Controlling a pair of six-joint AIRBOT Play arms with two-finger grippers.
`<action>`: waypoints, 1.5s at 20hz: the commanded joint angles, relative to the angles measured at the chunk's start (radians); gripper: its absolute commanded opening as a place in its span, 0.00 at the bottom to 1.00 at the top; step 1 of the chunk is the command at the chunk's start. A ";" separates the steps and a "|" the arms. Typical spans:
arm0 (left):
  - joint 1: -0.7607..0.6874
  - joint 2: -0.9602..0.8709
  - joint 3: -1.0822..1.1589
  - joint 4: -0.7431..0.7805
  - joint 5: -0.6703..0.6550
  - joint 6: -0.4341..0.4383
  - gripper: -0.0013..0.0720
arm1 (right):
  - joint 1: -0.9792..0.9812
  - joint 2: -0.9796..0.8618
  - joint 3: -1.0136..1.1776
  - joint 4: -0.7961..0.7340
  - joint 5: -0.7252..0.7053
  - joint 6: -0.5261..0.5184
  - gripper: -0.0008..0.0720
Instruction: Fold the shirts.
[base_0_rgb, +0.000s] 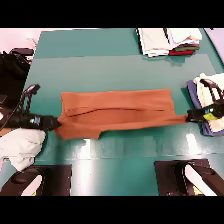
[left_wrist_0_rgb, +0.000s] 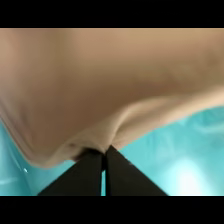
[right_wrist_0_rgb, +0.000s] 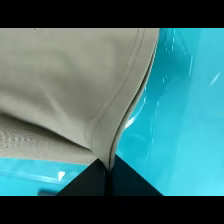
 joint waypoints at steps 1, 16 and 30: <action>0.001 -0.212 0.122 0.023 0.180 0.052 0.05 | 0.000 -0.173 0.133 -0.006 -0.033 0.007 0.03; 0.001 -0.585 0.348 0.021 0.398 0.072 0.05 | 0.058 -0.684 0.521 0.153 -0.140 0.043 0.04; -0.048 -0.583 0.472 -0.008 0.193 0.051 0.05 | -0.261 -0.717 0.313 0.446 -0.133 -0.165 0.83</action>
